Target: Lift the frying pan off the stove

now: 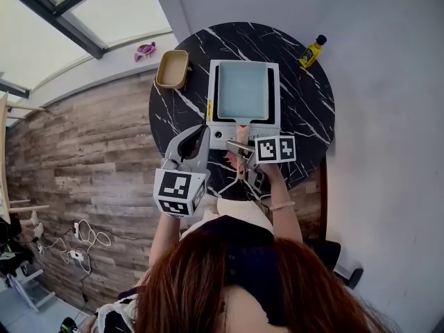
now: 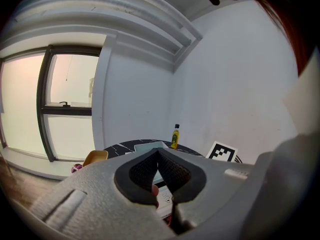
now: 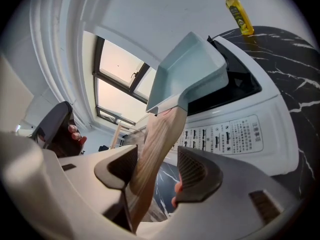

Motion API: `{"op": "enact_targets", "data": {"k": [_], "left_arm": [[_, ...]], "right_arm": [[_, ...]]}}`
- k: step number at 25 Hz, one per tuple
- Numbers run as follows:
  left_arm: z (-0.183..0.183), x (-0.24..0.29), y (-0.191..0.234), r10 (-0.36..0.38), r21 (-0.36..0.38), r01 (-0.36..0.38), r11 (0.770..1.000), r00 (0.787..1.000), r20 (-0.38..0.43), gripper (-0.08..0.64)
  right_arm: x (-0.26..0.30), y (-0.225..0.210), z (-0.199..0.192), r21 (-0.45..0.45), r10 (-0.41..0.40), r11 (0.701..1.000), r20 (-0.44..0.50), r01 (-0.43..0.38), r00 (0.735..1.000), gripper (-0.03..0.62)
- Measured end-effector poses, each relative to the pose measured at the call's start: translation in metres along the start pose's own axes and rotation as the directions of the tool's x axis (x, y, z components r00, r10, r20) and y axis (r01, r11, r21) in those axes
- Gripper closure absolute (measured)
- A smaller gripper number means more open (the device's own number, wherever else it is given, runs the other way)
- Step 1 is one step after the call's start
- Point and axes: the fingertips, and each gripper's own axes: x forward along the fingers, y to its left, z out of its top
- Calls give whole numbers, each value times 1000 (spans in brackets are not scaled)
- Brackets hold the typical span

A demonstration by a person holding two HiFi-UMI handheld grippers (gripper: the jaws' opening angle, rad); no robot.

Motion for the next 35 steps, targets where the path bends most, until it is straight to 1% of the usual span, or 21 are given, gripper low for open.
{"op": "enact_targets", "data": {"k": [3, 5, 6, 9, 12, 18, 22, 29, 35], "left_arm": [[-1, 0, 0, 2, -2, -2, 1000, 1000, 0, 548], [-2, -1, 0, 3, -2, -3, 1000, 1000, -1, 548], [-2, -1, 1, 4, -1, -4, 1000, 1000, -2, 548], [-3, -3, 2, 10, -1, -10, 1000, 1000, -4, 548], [-4, -5, 3, 16, -2, -16, 1000, 1000, -2, 548], [-3, -8, 1, 12, -3, -12, 1000, 1000, 2, 548], [-2, -12, -1, 11, 0, -11, 1000, 1000, 5, 548], [2, -20, -2, 12, 8, -12, 1000, 1000, 15, 548], [2, -25, -4, 11, 14, -11, 1000, 1000, 20, 548]], "right_arm": [[3, 0, -3, 13, 9, 1000, -2, -9, 1000, 380], [5, -1, -4, 23, 11, 1000, 3, -12, 1000, 444], [6, -2, -5, 28, 13, 1000, 4, -13, 1000, 451], [7, -1, -7, 35, 28, 999, 5, -28, 1000, 457], [6, 0, -7, 50, 51, 997, 31, -52, 998, 463], [0, 1, 0, 136, 96, 984, 115, -112, 989, 491], [-4, 3, 4, 173, 121, 974, 157, -148, 980, 495], [-9, 8, 7, 202, 136, 964, 196, -176, 971, 500], [-12, 9, 8, 178, 114, 972, 199, -151, 973, 508]]}}
